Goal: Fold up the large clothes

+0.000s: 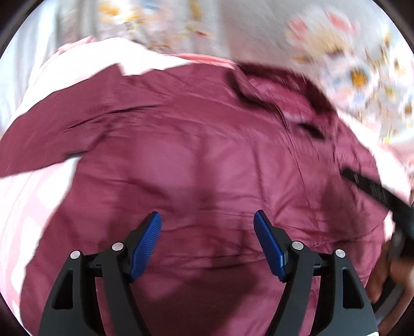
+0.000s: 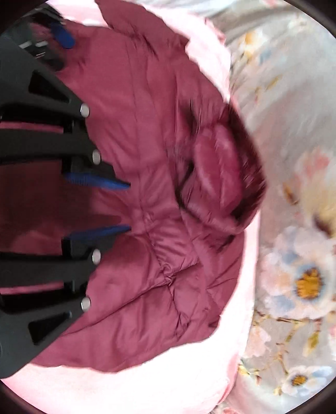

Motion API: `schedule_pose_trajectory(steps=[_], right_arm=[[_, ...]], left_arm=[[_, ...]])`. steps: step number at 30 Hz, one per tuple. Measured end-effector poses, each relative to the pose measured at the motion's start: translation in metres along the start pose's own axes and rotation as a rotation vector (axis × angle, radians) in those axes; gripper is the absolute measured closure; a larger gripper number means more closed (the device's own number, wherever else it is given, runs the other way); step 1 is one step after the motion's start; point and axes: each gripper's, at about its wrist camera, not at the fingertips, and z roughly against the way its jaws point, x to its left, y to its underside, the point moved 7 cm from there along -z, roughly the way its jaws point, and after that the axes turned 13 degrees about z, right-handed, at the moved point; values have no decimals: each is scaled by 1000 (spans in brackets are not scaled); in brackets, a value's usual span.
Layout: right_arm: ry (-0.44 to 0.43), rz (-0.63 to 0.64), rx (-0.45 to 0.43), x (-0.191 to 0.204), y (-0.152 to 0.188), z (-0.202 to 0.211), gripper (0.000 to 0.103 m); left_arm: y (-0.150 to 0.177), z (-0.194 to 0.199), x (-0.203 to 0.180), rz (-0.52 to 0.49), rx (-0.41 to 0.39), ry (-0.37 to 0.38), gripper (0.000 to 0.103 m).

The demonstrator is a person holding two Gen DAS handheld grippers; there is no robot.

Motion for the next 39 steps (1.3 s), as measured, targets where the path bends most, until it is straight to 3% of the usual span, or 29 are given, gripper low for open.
schedule_pose_trajectory(steps=[2, 7, 12, 15, 19, 21, 22, 23, 24, 25, 27, 30, 34, 37, 39], right_arm=[[-5, 35, -23, 14, 8, 22, 56], [-42, 55, -37, 40, 40, 60, 46], [-88, 39, -6, 60, 72, 72, 44], [-100, 47, 11, 69, 83, 77, 43], [-104, 42, 23, 77, 94, 84, 40], [-110, 35, 28, 80, 97, 86, 40], [-110, 35, 28, 81, 98, 87, 40], [-110, 36, 28, 82, 99, 88, 40], [-107, 37, 27, 82, 100, 90, 40], [-104, 37, 26, 82, 100, 91, 39], [-95, 31, 25, 78, 102, 94, 39], [-86, 8, 20, 69, 104, 98, 39], [-77, -13, 21, 60, 107, 101, 39], [-69, -30, 12, 52, 107, 105, 39], [-60, -41, 8, 46, 109, 108, 39]], left_arm=[[-14, 17, 30, 57, -30, -4, 27], [-52, 36, 133, 229, -77, -107, 26], [-83, 43, 266, 508, -106, -225, 26], [-96, 47, 325, 646, -133, -261, 26], [-113, 45, 379, 778, -156, -278, 27], [-120, 34, 389, 811, -132, -265, 31], [-121, 34, 388, 805, -135, -269, 40], [-129, 31, 382, 777, -135, -273, 65], [-133, 28, 376, 756, -121, -266, 79], [-140, 24, 365, 728, -101, -252, 103], [-150, 33, 350, 674, -120, -237, 103], [-176, 56, 283, 507, -193, -194, 103], [-192, 94, 141, 233, -250, -39, 103], [-175, 109, 41, 50, -253, 59, 103], [-144, 114, -31, -72, -231, 139, 103]])
